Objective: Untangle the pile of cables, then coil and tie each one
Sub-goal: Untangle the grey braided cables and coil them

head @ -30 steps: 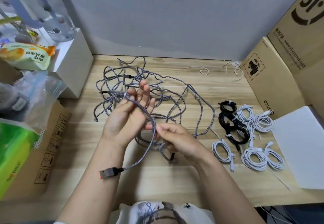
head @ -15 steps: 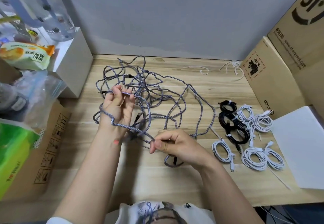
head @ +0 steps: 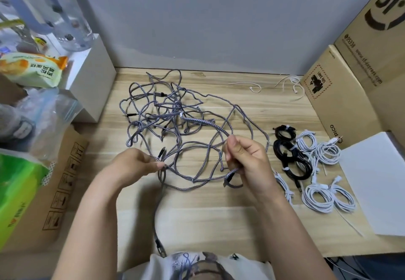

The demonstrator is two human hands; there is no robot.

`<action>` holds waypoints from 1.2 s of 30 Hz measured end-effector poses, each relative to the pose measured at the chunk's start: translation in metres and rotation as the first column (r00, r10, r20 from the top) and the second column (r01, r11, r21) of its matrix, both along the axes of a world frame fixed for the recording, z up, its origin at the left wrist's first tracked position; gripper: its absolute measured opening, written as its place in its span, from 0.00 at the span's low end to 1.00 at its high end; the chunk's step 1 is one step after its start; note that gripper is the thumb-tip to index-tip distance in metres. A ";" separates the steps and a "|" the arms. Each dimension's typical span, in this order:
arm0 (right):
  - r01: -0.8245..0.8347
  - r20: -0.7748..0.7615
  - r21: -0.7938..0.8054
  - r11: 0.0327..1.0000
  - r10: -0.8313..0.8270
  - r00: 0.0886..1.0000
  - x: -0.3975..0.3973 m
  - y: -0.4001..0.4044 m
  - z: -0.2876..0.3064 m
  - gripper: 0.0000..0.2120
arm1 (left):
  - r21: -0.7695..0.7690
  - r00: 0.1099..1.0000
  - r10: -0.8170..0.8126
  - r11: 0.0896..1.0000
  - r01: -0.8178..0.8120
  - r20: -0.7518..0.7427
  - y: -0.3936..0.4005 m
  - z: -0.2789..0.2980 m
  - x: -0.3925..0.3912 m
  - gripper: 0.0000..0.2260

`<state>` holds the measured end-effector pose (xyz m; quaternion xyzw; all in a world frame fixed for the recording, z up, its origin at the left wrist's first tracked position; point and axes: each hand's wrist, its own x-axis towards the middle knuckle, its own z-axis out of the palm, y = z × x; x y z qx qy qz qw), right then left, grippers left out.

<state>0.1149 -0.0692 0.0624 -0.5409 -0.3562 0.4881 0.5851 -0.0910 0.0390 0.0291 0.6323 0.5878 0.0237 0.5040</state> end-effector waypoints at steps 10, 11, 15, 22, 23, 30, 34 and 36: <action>0.154 -0.186 0.088 0.984 -0.136 0.973 -0.003 -0.002 0.003 0.26 | -0.828 0.089 0.844 0.536 -0.164 0.529 0.015 0.003 0.003 0.20; 0.189 -0.201 0.104 0.976 -0.166 0.965 -0.001 -0.003 0.004 0.23 | -0.893 -0.090 0.892 0.431 -0.130 0.443 0.018 -0.004 0.003 0.19; 0.219 -0.160 0.144 0.965 -0.196 0.968 0.007 -0.005 0.003 0.12 | -0.914 -0.333 0.859 0.312 -0.261 0.388 0.020 -0.014 0.009 0.10; 0.095 0.065 0.092 0.991 -0.102 0.993 -0.004 0.002 -0.005 0.08 | -0.328 0.305 0.441 0.875 -0.357 0.844 -0.013 0.019 0.048 0.09; 0.061 0.103 0.081 0.995 -0.069 0.992 -0.008 0.005 -0.006 0.04 | -0.199 0.418 0.336 0.920 -0.338 0.844 -0.018 0.017 0.052 0.08; -0.066 0.414 -0.161 0.985 0.128 0.901 -0.015 0.014 -0.030 0.15 | 0.260 0.732 -0.052 0.950 -0.174 0.680 -0.032 0.002 0.058 0.09; -0.178 0.340 -0.224 0.958 0.248 0.907 -0.022 0.017 -0.030 0.11 | 0.180 0.741 -0.039 0.977 -0.113 0.671 -0.037 -0.003 0.058 0.10; -0.196 0.316 -0.227 0.954 0.263 0.912 -0.026 0.017 -0.032 0.06 | 0.104 0.737 -0.070 0.995 -0.001 0.673 -0.038 -0.004 0.055 0.06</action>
